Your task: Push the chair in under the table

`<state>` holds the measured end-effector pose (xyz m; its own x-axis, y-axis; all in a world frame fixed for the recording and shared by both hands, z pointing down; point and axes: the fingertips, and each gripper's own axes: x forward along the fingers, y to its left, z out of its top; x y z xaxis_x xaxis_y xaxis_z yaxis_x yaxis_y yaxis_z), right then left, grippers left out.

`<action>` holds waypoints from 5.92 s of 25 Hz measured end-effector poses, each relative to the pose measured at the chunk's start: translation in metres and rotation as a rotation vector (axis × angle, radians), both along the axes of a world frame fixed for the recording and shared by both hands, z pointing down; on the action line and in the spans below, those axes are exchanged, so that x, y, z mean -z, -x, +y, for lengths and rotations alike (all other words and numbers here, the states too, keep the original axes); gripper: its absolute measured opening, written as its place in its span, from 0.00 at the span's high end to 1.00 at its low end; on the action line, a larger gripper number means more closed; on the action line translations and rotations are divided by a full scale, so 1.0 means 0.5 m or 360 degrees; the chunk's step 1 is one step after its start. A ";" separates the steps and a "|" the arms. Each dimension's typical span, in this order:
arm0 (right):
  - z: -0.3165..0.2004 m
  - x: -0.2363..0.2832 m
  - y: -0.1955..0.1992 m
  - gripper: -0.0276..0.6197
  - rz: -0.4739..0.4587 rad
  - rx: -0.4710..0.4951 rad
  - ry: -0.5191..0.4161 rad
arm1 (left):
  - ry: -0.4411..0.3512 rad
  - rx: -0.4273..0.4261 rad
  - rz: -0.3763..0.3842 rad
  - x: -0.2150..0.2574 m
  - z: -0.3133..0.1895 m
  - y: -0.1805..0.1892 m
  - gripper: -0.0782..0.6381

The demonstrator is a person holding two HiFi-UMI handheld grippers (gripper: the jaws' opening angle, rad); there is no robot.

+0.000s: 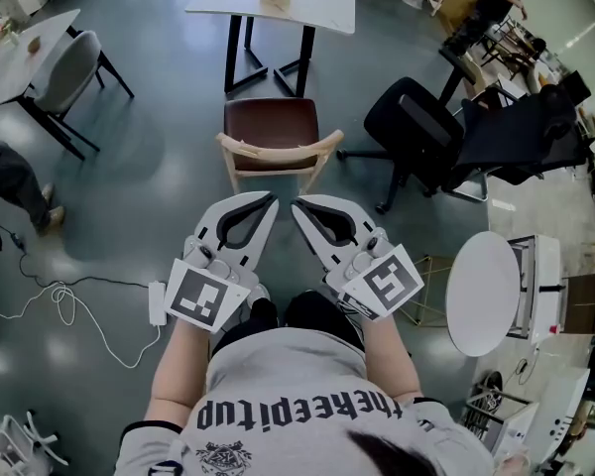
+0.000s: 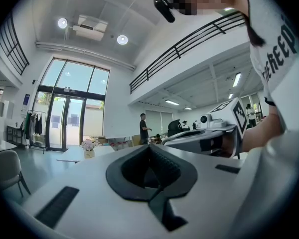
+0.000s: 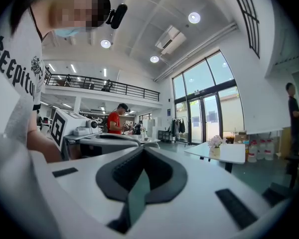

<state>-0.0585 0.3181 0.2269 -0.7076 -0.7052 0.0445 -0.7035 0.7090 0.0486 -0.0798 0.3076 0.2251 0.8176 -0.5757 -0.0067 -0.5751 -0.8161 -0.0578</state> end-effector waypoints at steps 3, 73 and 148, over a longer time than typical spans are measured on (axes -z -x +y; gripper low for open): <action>-0.001 -0.003 -0.011 0.94 0.0006 -0.0049 -0.0006 | -0.0001 -0.0032 0.0001 -0.009 -0.005 -0.002 0.87; -0.463 -0.071 -0.283 0.94 -0.0055 0.0399 0.0113 | 0.0118 0.0387 -0.0052 -0.066 -0.447 -0.272 0.87; -0.458 -0.597 -0.202 0.69 0.0961 0.0628 0.0757 | 0.0595 -0.0477 -0.1349 -0.632 -0.449 -0.125 0.64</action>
<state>0.0423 0.0893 0.5252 -0.6570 -0.2237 0.7199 -0.3509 0.9359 -0.0295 -0.0173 0.0832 0.5409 0.5800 -0.1882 0.7926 -0.2274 -0.9717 -0.0644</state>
